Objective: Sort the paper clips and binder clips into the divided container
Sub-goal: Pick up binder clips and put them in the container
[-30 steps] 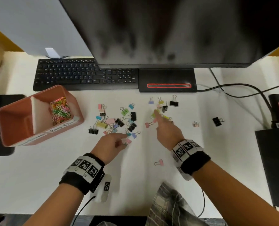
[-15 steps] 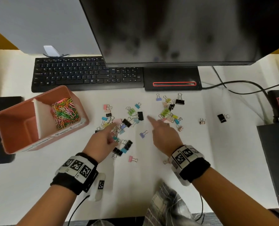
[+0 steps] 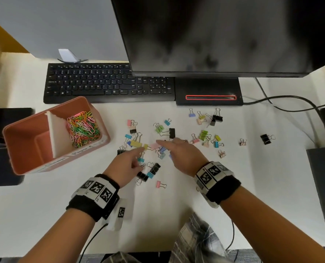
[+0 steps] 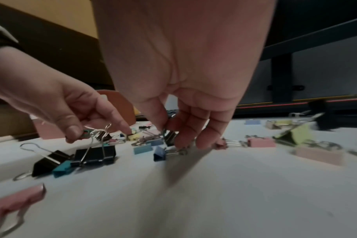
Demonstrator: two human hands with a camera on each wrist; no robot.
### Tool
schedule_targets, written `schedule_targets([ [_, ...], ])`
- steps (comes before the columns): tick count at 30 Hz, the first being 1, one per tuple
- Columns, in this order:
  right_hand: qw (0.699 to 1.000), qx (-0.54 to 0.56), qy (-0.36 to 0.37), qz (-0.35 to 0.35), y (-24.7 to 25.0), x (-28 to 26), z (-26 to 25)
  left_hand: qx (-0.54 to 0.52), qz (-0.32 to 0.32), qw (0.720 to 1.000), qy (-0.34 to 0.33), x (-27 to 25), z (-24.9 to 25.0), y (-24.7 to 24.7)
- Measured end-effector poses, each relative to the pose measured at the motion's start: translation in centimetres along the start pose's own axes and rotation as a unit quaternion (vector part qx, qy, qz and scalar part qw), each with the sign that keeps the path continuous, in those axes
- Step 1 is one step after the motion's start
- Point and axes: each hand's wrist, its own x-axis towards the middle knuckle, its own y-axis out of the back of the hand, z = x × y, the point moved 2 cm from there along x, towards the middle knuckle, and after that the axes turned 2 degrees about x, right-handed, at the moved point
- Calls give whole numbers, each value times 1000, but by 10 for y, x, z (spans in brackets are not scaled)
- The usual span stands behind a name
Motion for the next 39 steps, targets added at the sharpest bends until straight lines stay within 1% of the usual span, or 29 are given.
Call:
schedule_targets([
  [2, 1000, -9, -10, -14, -5, 7, 0, 5, -4, 1000, 19, -4, -7, 2],
  [3, 1000, 10, -29, -6, -6, 7, 4, 6, -4, 1000, 25, -5, -10, 3],
  [5, 996, 46, -68, 33, -7, 0, 15, 3, 1, 1000, 26, -6, -15, 3],
  [7, 992, 47, -87, 76, -6, -12, 23, -7, 10, 1000, 21, -9, -17, 3],
  [8, 991, 43, -87, 91, -6, -18, 25, -13, 15, 1000, 16, -10, -18, 3],
  [10, 992, 41, -61, 105, -4, -23, 21, -21, 21, 1000, 6, -12, -17, 2],
  [12, 996, 31, -3, 88, -3, -19, 10, -25, 20, 999, 5, -13, -18, 0],
  [14, 998, -11, 51, 44, -9, -14, -1, -16, 9, 1000, 2, -13, -20, -3],
  [15, 997, -34, 65, 26, -13, -12, -5, -6, -1, 1000, -3, -13, -20, -4],
  [16, 996, -49, 67, 19, -16, -11, -7, 8, -13, 1000, -9, -13, -21, -5],
  [18, 998, -50, 35, 20, -18, -9, -6, 22, -26, 999, -21, -14, -21, -4],
  [20, 999, -23, -6, 38, -14, -9, -5, 9, -6, 1000, -15, -15, -20, 1],
  [21, 999, -12, -14, 49, -11, -8, -6, 1, 12, 1000, -5, -15, -21, 5],
  [23, 999, -4, -2, 54, -5, -3, -13, -12, 39, 999, 21, -16, -24, 11],
  [25, 999, 3, 25, 35, 0, 10, -26, -22, 41, 998, 38, -16, -28, 13],
  [28, 998, -12, 57, -25, 0, 35, -52, -19, 14, 999, 40, -16, -34, 11],
  [30, 996, -33, 59, -60, -2, 48, -61, -15, 4, 999, 47, -17, -39, 9],
  [32, 994, -57, 43, -78, -2, 52, -56, -14, -3, 998, 54, -20, -43, 8],
  [34, 995, -68, 32, -67, 3, 45, -43, -23, -1, 999, 47, -25, -47, 7],
  [37, 999, -51, 18, -6, 14, 19, -21, -25, 7, 999, 34, -30, -52, 7],
  [39, 999, -23, 8, 25, 16, 8, -18, -21, 14, 1000, 13, -31, -52, 7],
])
